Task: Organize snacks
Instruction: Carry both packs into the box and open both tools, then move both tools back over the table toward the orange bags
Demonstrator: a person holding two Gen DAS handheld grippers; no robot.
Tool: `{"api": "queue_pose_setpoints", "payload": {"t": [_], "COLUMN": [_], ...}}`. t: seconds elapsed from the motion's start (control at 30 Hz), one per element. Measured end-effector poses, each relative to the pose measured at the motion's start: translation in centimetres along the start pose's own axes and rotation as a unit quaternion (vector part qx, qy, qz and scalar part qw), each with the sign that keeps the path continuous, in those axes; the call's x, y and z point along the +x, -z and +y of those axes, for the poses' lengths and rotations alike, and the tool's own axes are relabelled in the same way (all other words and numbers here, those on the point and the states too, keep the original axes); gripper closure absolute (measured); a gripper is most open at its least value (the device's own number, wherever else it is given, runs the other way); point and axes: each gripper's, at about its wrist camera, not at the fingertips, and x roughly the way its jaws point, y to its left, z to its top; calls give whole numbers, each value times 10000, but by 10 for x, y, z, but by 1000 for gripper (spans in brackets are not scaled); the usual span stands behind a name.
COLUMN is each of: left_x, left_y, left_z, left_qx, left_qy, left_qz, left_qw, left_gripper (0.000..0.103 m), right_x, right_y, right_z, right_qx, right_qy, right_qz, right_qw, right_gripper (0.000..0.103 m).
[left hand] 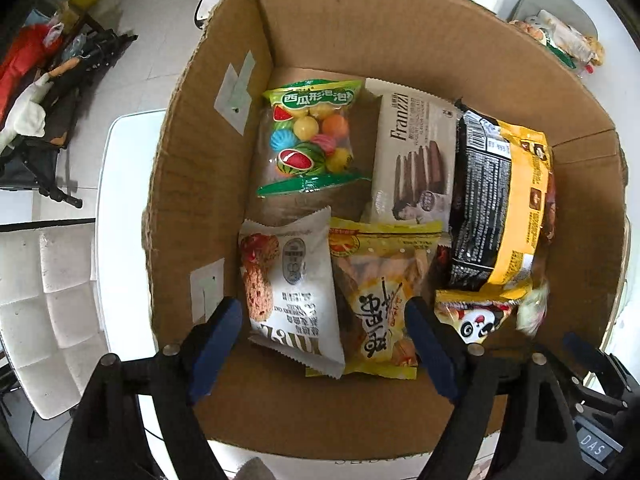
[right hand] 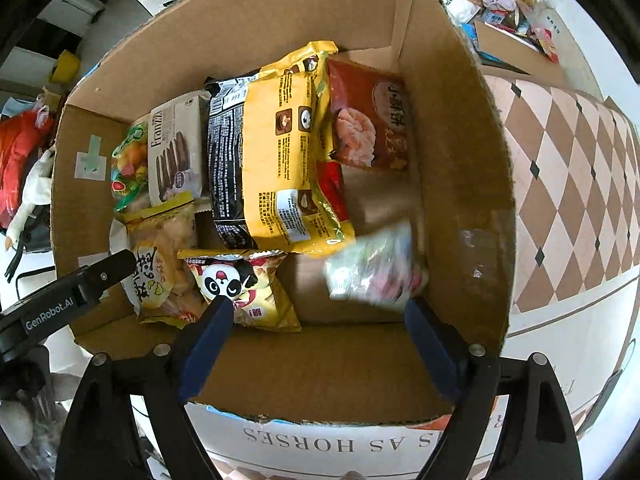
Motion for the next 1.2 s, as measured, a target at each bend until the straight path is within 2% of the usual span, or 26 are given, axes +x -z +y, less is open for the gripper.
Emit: {"api": "queue_pose_setpoints", "payload": {"t": [0.07, 0.27, 0.47, 0.67, 0.87, 1.07, 1.2], "left_x": [-5, -30, -62, -92, -123, -153, -168], "left_y": [6, 35, 71, 102, 136, 171, 193], "left_z": [-3, -10, -22, -22, -19, -21, -22], "left_qx": [9, 108, 312, 366, 348, 447, 451], "left_qy": [13, -46, -17, -63, -65, -187, -166], "left_qz": [-87, -682, -1352, -1822, -2207, -2637, -2785], "left_qw": [10000, 9976, 9903, 9826, 9747, 9634, 9592], "left_gripper": [20, 20, 20, 20, 20, 20, 20], "right_x": [-2, -20, -46, -80, -115, -147, -167], "right_y": [2, 17, 45, 74, 109, 143, 162], "right_z": [2, 3, 2, -2, -3, -4, -5], "right_qx": [-30, -195, -281, -376, -439, -465, -448], "right_qy": [18, 146, 317, 460, 459, 270, 120], "right_qz": [-34, -438, -978, -1494, -1929, -2207, -2382], "right_qw": [10000, 9987, 9943, 9870, 9792, 9738, 9701], "right_gripper": [13, 13, 12, 13, 13, 13, 13]}}
